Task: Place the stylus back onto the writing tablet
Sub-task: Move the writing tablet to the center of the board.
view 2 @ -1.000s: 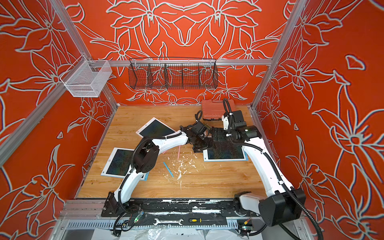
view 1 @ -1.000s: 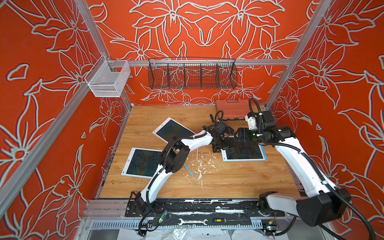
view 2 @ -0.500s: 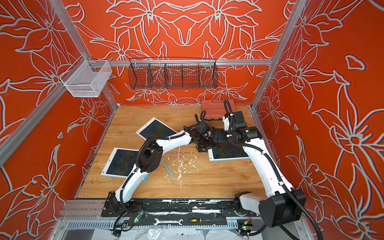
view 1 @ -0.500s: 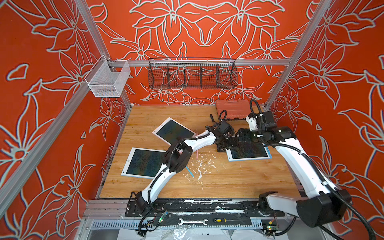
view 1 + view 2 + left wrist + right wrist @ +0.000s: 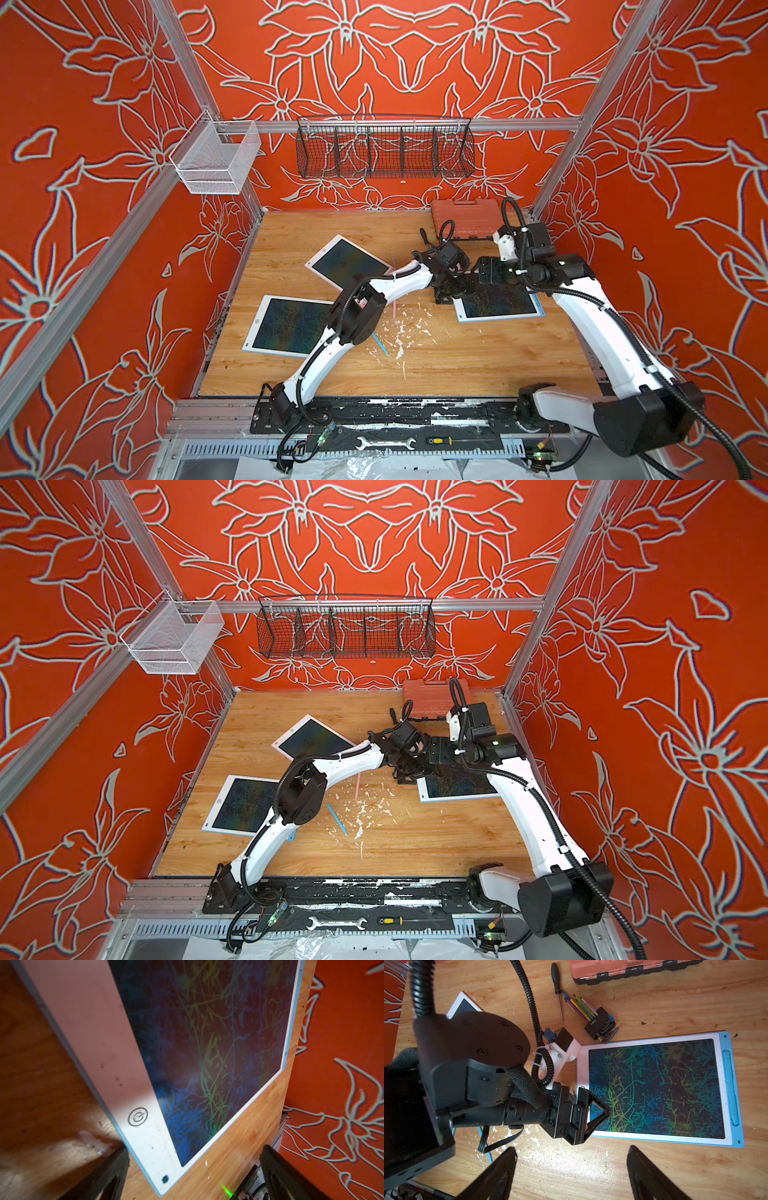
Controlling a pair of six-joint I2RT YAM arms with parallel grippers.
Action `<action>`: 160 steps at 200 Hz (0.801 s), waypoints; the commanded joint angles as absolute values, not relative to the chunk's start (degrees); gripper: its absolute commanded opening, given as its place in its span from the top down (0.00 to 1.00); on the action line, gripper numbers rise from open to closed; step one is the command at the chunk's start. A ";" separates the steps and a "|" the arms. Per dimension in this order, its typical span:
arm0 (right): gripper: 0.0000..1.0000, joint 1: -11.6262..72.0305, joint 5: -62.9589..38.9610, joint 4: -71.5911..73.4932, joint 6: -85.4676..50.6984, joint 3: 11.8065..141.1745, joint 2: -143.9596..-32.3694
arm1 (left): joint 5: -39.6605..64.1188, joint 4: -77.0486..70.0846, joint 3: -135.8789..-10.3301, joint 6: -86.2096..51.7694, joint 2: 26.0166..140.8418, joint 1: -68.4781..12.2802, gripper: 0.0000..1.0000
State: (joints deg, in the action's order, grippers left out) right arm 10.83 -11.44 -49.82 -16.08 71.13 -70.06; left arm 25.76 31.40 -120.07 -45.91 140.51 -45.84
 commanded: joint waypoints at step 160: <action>0.15 10.61 -13.01 -50.11 -20.40 68.85 -69.08 | 13.25 40.10 -108.42 -35.34 119.89 -46.16 0.03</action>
State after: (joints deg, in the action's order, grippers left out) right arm 10.83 -12.12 -49.87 -18.17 69.78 -69.73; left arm 16.88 37.28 -111.66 -37.04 124.27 -46.13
